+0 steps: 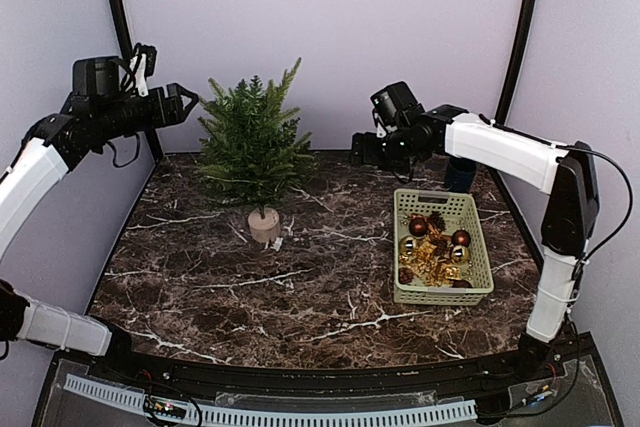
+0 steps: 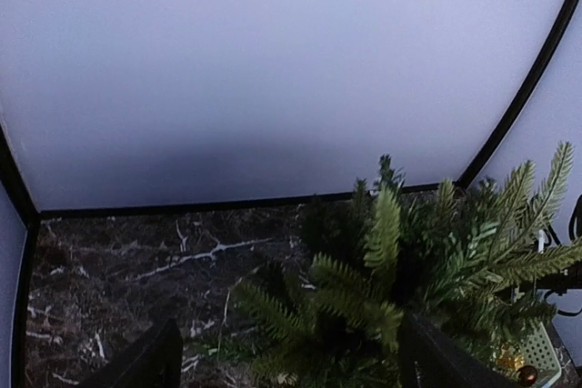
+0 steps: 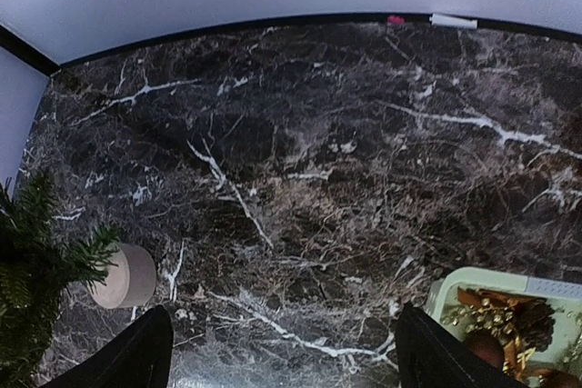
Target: Decorate the small christmas tree
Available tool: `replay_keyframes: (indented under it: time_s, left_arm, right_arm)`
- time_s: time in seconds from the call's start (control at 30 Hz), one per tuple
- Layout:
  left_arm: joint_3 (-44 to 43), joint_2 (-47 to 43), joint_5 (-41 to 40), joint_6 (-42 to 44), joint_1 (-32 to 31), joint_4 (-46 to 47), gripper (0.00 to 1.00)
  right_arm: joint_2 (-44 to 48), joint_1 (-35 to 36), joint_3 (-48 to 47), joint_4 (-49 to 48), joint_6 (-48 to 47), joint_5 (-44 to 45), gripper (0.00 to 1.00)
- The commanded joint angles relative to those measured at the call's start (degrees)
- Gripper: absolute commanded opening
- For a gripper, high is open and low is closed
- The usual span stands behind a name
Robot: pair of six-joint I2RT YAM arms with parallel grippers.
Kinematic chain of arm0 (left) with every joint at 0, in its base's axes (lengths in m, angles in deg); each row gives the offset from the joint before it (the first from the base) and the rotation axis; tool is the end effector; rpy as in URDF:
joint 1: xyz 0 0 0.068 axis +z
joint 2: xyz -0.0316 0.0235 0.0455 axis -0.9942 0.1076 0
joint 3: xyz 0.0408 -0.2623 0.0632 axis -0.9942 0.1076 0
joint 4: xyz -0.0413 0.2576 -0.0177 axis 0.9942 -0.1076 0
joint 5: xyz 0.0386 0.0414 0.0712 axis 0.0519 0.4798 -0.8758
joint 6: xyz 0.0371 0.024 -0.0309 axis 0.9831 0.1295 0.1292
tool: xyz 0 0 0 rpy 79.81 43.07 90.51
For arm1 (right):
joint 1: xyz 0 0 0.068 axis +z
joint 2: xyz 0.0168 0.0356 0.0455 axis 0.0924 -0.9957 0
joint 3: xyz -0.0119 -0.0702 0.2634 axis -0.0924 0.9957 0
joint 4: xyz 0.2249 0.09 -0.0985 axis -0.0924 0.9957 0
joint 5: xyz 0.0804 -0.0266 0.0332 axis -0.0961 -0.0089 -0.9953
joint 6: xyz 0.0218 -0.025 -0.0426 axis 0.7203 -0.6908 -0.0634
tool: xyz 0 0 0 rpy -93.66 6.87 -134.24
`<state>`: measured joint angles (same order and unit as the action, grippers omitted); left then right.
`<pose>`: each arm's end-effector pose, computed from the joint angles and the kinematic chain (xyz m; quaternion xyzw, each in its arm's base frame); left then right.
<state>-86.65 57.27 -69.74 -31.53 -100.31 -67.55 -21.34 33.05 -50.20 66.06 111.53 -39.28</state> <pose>0.2586 -0.0796 0.4537 0.0497 0.7604 -0.1951 0.6175 0.3409 0.2621 0.3172 -0.0120 0.9134 0.1688 0.3702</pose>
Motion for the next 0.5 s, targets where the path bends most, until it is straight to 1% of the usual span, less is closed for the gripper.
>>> replay_keyframes:
  time_s: [0.0, 0.1, 0.2, 0.3, 0.37, 0.47]
  left_arm:
    - [8.58, -7.54, -3.01, -8.49, 0.23, -1.12, 0.84]
    - [12.86, -11.11, -1.14, -10.89, 0.23, -1.87, 0.84]
    - [17.54, -13.14, 0.83, -12.12, 0.23, -2.36, 0.84]
    - [21.22, -15.04, 2.92, -12.12, 0.23, -2.32, 0.82]
    - [23.11, -15.92, 5.16, -12.34, 0.23, -1.88, 0.81]
    - [25.86, -17.67, 9.96, -14.79, 0.15, 0.36, 0.8]
  right_arm:
    - [-1.57, 1.91, 0.98, -1.14, 4.28, -3.71, 0.85]
    - [-3.24, 3.01, 0.62, -0.72, 5.67, -4.31, 0.81]
    - [-2.96, 4.41, 2.45, -2.05, 8.0, -3.2, 0.81]
    - [-1.12, 5.02, 7.05, -5.26, 11.05, -2.76, 0.8]
    - [0.18, 5.19, 10.01, -7.0, 12.9, -1.77, 0.78]
    - [3.24, 5.42, 14.96, -10.32, 14.74, -0.23, 0.77]
